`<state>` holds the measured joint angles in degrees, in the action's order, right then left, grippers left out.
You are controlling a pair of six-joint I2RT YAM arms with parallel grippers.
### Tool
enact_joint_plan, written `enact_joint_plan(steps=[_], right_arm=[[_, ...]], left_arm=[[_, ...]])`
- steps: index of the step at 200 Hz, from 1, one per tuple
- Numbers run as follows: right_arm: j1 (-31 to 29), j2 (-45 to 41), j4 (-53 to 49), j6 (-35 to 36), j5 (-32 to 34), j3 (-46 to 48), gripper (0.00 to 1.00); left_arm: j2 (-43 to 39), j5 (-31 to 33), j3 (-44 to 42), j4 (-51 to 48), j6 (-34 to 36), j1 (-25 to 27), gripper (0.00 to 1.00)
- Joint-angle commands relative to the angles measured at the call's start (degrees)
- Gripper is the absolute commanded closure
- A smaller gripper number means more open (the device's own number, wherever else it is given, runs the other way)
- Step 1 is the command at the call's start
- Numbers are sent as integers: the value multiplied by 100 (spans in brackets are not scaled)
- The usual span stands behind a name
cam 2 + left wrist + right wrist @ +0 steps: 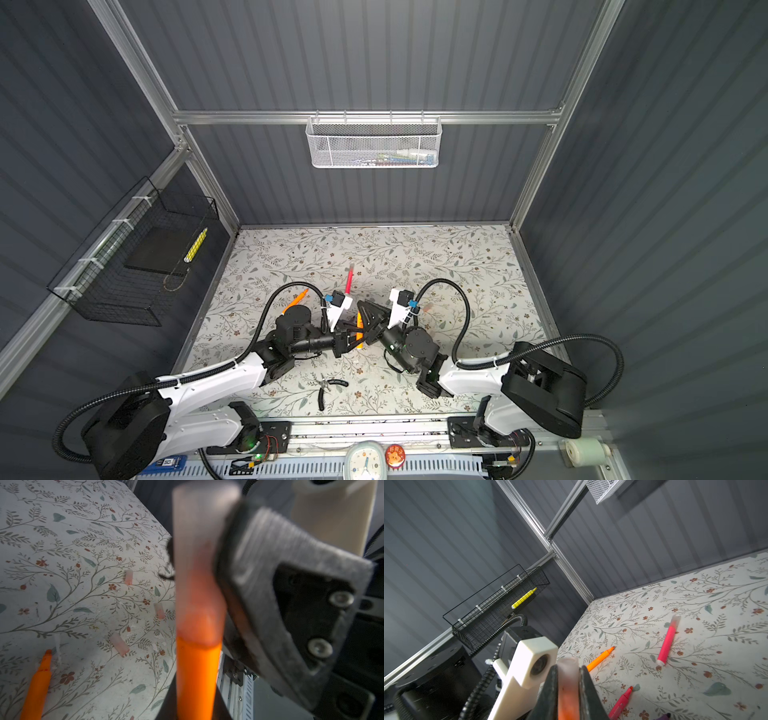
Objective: Insert the pens into the pen caps
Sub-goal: 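Raise the capped orange marker with the left gripper while the right gripper withdraws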
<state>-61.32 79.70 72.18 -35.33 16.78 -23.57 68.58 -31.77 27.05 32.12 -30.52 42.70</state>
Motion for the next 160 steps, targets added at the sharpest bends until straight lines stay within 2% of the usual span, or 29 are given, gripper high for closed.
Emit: enact_joint_plan(steps=[1, 31, 65, 96, 123, 126, 138, 153, 160], right_arm=[[-776, 125, -164, 6, -1941, 353, 100], [-820, 116, -13, -52, -1638, 621, 100], [-854, 235, 399, -175, -1382, 878, 100], [-923, 530, 832, -221, -1437, 861, 100], [-870, 423, 1126, -294, -963, 1149, 100], [-858, 355, 1102, -305, -886, 1199, 96], [-800, -35, 943, -307, -482, 1442, 69], [-689, -813, 492, -172, -104, 1674, 60], [-594, -1337, -123, -144, -5, 1647, 57]], left_arm=[[-249, 1023, 491, 1377, -524, -582, 100], [-741, 1863, 332, 1000, -267, -596, 100], [-1112, 2324, 188, 813, -95, -597, 100], [-1000, 2083, 302, 847, -68, -602, 100], [-874, 1830, 323, 844, 16, -601, 100], [-872, 1783, 334, 822, 35, -601, 100], [-888, 1509, 336, 761, 151, -596, 100], [-980, 1085, 289, 693, 288, -588, 100], [-1028, 910, 292, 576, 392, -587, 100]])
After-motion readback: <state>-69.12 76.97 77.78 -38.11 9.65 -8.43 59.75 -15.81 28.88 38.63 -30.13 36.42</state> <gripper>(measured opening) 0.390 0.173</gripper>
